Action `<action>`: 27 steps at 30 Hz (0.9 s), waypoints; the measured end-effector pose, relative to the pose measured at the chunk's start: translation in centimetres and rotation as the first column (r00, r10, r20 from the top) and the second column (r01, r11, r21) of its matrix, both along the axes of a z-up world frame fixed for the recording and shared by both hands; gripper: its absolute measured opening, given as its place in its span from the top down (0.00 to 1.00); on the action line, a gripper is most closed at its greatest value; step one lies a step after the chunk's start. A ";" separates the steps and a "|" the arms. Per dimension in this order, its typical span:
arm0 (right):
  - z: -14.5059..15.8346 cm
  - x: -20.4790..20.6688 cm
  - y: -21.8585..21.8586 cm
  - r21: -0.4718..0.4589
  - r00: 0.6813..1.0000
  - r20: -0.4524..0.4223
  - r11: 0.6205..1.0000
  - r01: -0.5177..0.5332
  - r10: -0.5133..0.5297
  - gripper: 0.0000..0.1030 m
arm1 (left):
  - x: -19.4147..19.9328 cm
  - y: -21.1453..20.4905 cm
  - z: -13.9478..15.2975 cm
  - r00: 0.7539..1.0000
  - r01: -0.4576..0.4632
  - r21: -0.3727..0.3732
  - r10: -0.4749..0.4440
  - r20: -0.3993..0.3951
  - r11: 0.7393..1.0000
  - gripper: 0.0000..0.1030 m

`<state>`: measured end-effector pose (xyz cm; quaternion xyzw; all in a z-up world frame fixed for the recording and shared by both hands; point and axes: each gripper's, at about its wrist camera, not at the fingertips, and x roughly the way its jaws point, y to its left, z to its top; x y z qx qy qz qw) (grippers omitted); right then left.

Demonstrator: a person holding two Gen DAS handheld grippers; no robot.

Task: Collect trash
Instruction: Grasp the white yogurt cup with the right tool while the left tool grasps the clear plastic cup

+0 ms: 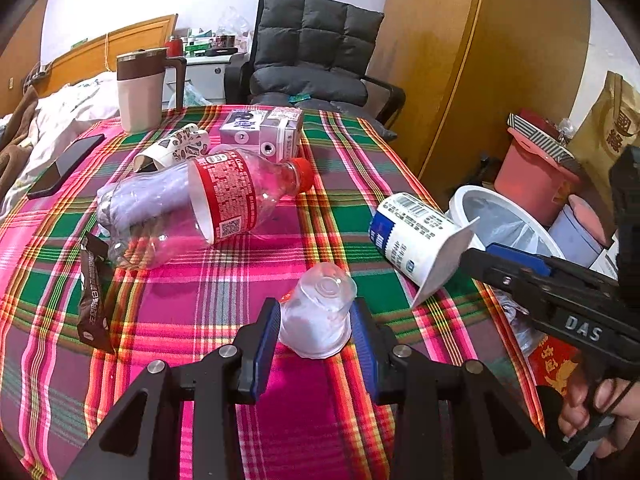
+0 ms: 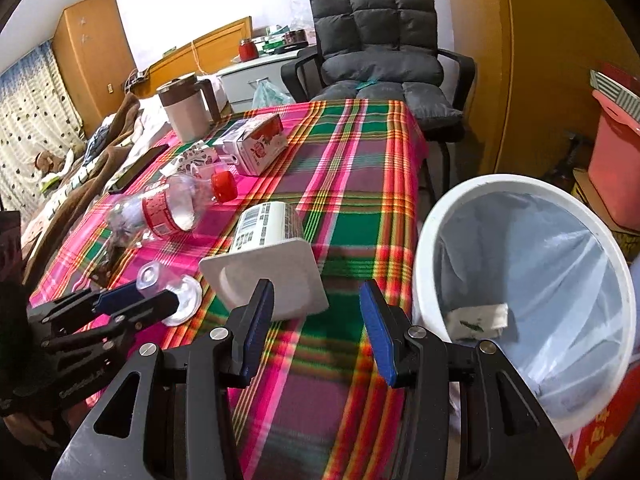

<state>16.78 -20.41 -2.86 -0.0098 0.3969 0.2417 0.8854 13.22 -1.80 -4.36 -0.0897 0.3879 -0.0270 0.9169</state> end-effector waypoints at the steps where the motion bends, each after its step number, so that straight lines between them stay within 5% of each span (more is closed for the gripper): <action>1: -0.1 0.1 0.1 -0.002 1.000 -0.002 1.000 -0.004 0.004 0.54 | 0.1 0.1 0.0 1.000 0.000 -0.004 0.000 0.000 1.000 0.65; 10: -0.4 0.4 0.4 -0.002 1.000 -0.010 1.000 -0.011 0.011 0.87 | 0.0 0.5 0.0 1.000 0.015 -0.020 -0.015 0.007 1.000 0.67; 27: 1.7 -2.2 -1.3 0.043 0.999 0.038 0.999 0.034 -0.035 0.92 | -2.2 -0.6 2.3 0.997 0.050 0.001 -0.050 0.065 0.999 0.68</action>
